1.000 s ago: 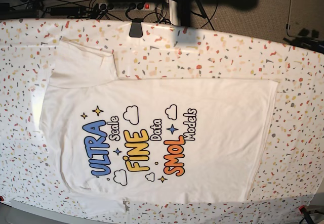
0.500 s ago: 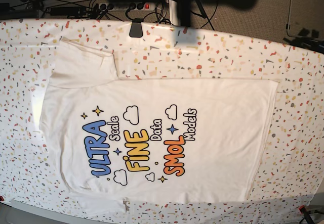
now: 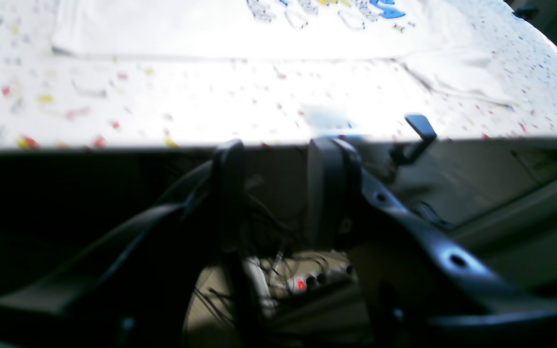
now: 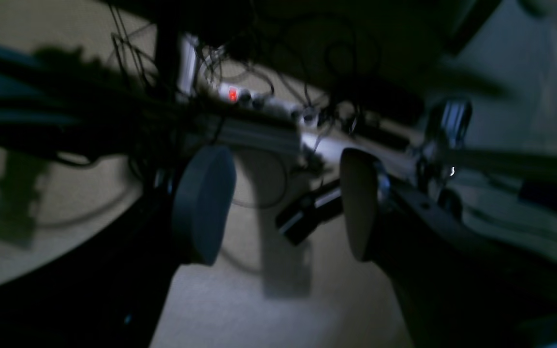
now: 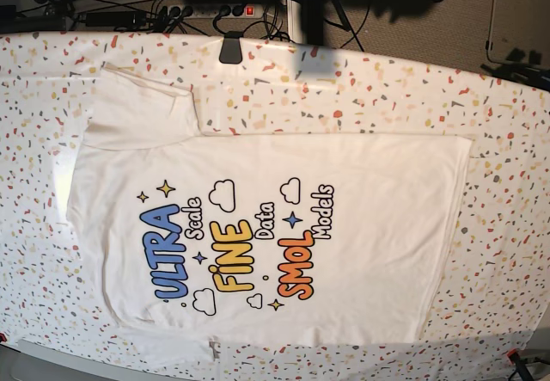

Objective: Fold the T-shirt properly

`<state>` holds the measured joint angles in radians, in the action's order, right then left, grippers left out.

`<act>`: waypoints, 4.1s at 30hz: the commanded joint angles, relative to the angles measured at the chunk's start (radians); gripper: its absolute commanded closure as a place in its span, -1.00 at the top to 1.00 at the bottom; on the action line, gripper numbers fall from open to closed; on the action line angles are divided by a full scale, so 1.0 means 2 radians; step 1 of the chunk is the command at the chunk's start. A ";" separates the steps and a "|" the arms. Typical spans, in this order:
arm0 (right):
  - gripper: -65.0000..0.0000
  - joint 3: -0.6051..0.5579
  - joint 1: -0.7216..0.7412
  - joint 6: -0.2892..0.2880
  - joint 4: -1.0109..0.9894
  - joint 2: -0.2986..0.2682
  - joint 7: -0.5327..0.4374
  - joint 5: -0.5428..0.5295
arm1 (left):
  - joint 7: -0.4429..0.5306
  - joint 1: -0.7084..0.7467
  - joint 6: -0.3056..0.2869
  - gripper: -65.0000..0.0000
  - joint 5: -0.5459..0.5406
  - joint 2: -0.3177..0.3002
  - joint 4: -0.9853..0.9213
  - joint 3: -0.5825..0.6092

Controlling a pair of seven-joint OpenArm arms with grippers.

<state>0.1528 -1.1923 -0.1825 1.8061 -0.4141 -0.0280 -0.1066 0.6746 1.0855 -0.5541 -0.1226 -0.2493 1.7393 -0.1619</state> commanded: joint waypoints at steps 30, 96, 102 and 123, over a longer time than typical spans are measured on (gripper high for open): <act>0.15 0.007 0.113 0.119 0.085 -0.042 0.060 0.415 | -0.174 -0.200 0.025 -0.27 0.218 -0.141 0.135 -0.001; 0.15 0.006 0.148 0.122 0.085 -0.039 0.065 0.402 | -0.259 -0.519 0.173 -0.39 0.458 -0.265 -0.219 0.304; 0.15 0.006 0.148 0.122 0.085 -0.039 0.065 0.402 | -0.253 -0.520 0.173 -0.05 0.458 -0.264 -0.219 0.304; 0.15 0.005 0.160 0.045 0.085 -0.039 0.068 0.368 | -0.277 -0.519 0.173 -1.00 0.444 -0.236 -0.219 0.304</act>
<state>0.1566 -0.8677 -0.1169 1.9594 -0.4843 0.1177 0.6155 0.1234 0.0444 -0.2096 0.7658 -0.7170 1.3003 0.4450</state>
